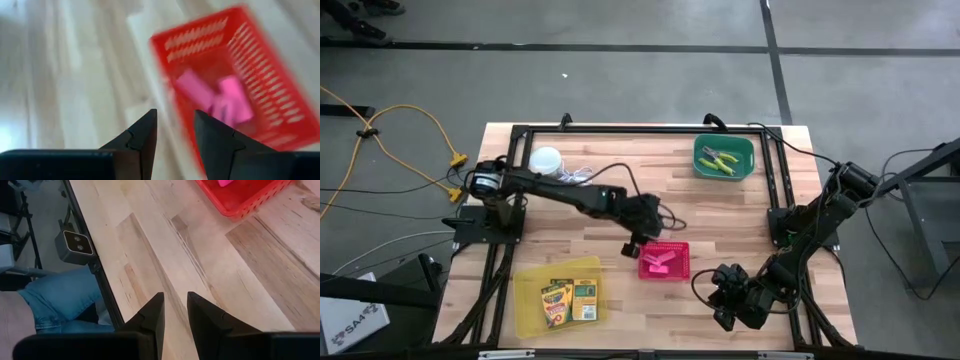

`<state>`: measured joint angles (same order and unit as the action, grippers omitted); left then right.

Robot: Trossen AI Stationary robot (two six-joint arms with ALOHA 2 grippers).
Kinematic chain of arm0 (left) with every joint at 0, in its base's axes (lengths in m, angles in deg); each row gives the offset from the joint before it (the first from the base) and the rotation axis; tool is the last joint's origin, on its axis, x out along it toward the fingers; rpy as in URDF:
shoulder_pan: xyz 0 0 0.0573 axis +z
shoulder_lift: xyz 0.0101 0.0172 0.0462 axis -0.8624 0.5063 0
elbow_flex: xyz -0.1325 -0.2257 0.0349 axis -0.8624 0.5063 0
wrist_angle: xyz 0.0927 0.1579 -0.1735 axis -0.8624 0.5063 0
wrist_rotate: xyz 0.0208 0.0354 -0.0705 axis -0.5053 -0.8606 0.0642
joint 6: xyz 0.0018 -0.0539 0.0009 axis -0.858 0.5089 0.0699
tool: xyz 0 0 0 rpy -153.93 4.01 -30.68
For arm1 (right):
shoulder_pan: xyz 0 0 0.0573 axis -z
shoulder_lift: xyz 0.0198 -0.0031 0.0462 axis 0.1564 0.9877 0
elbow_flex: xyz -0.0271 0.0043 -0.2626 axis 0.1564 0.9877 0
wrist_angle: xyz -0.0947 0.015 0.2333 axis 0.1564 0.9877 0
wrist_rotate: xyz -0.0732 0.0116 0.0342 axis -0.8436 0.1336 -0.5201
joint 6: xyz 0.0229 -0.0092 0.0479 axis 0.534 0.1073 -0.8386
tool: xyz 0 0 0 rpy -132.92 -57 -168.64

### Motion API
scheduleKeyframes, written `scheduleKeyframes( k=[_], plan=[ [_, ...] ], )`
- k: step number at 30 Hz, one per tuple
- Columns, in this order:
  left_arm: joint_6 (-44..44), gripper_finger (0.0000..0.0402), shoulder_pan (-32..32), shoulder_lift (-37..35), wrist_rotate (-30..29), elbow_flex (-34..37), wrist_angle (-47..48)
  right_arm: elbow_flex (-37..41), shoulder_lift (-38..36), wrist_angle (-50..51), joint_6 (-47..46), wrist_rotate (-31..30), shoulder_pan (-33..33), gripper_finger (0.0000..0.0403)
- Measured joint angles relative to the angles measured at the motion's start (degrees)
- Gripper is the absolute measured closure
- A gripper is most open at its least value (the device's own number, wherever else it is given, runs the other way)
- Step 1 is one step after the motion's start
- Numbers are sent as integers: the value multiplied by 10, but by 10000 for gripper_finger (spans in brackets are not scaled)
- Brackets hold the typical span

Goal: Pick & Place School Supplies
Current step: Put the pink eraser into the red bin

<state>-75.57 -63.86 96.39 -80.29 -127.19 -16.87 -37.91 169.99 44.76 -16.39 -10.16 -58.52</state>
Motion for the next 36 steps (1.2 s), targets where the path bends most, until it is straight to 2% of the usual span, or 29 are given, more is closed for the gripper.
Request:
scheduleKeyframes(
  k=[9, 17, 26, 32, 36],
  plan=[
    [22, 278, 77, -2, 0, 0, 113, 0, 0, 0, -2, 0, 0, 331],
    [10, 278, 115, -2, 0, 0, 170, 0, 0, 0, -2, 0, 0, 331],
    [-24, 278, 125, 23, -1, 1, 181, 0, 0, 0, -2, -16, 0, 331],
    [-37, 278, 119, 37, -32, 1, 179, 0, 0, 0, -2, -25, 0, 331],
    [-43, 277, 119, 37, -30, 1, 173, 0, 0, 0, -1, -35, 1, 331]
  ],
)
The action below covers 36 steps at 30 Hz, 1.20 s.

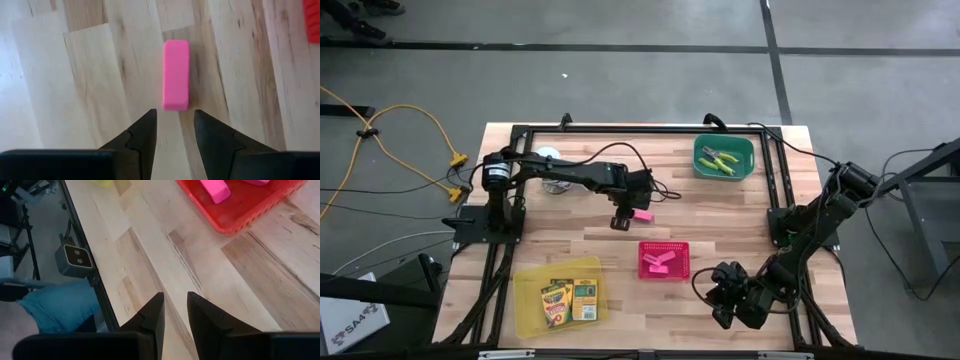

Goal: Pick & Place School Supplies
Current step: Put the pink eraser into the red bin

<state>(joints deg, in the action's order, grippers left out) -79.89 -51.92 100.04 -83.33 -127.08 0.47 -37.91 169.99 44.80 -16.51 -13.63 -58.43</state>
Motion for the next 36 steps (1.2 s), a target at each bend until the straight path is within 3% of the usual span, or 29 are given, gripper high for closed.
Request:
scheduleKeyframes(
  k=[14, 36],
  plan=[
    [-15, 196, -8, 6, 6, 0, -7, 0, 0, 0, -1, 0, 1, 331],
    [-15, 192, -11, 63, 1, -1, -54, 0, 0, -13, -3, 7, 1, 331]
  ],
)
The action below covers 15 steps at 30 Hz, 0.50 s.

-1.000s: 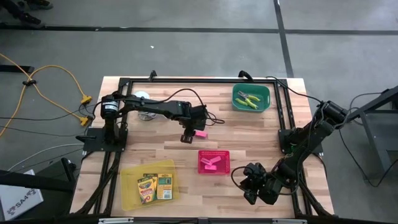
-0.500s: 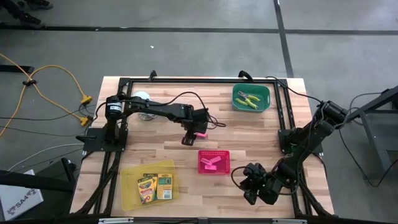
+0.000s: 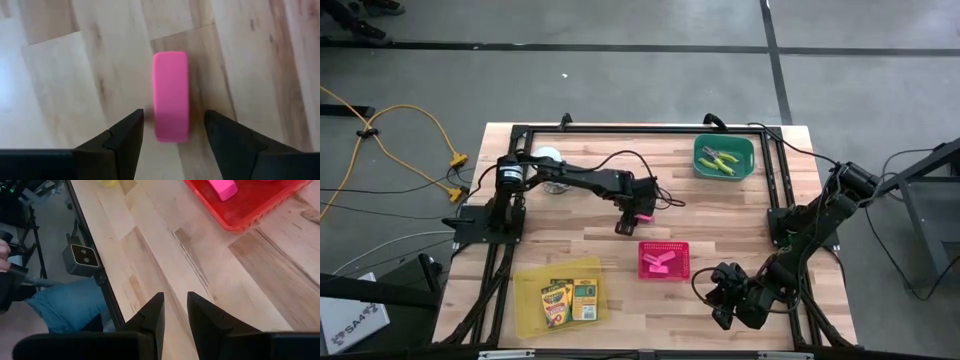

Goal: Pick & Place School Supplies
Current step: Put the pink eraser into the red bin

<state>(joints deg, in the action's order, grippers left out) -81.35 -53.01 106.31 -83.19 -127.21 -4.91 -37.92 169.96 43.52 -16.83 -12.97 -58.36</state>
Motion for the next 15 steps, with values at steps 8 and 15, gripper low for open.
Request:
scheduleKeyframes(
  k=[8, 15],
  plan=[
    [0, 192, 0, 0, 1, 0, -1, 0, 0, 0, 0, 0, 0, 331],
    [2, 205, 0, 0, 1, 0, -1, 0, 0, 0, 0, 0, 0, 331]
  ],
)
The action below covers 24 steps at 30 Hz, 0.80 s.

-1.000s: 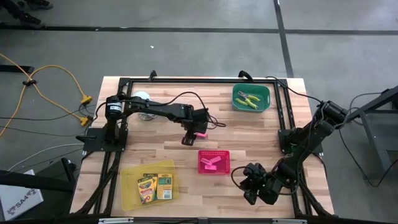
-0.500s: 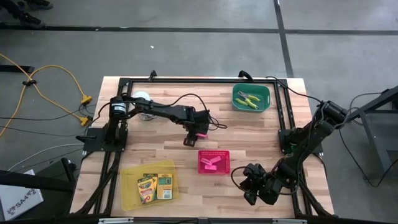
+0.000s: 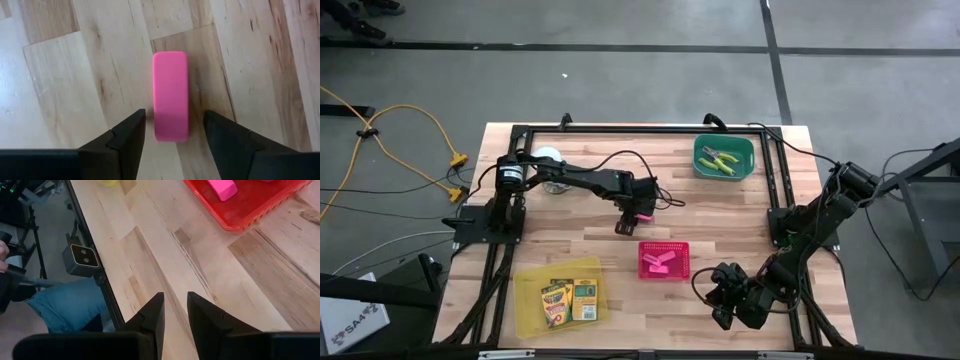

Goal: Pick & Place School Supplies
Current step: Put the pink eraser into the red bin

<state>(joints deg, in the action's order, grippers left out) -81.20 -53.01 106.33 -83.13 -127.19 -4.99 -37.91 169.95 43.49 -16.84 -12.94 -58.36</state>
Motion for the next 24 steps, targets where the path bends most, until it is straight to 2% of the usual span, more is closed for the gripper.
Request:
scheduleKeyframes(
  k=[17, 24],
  plan=[
    [0, 304, 0, 0, 2, 1, 1, 0, 0, 0, 4, 0, 0, 331],
    [0, 314, 0, -1, 0, 1, 1, 0, 0, 0, 4, 0, 0, 331]
  ],
)
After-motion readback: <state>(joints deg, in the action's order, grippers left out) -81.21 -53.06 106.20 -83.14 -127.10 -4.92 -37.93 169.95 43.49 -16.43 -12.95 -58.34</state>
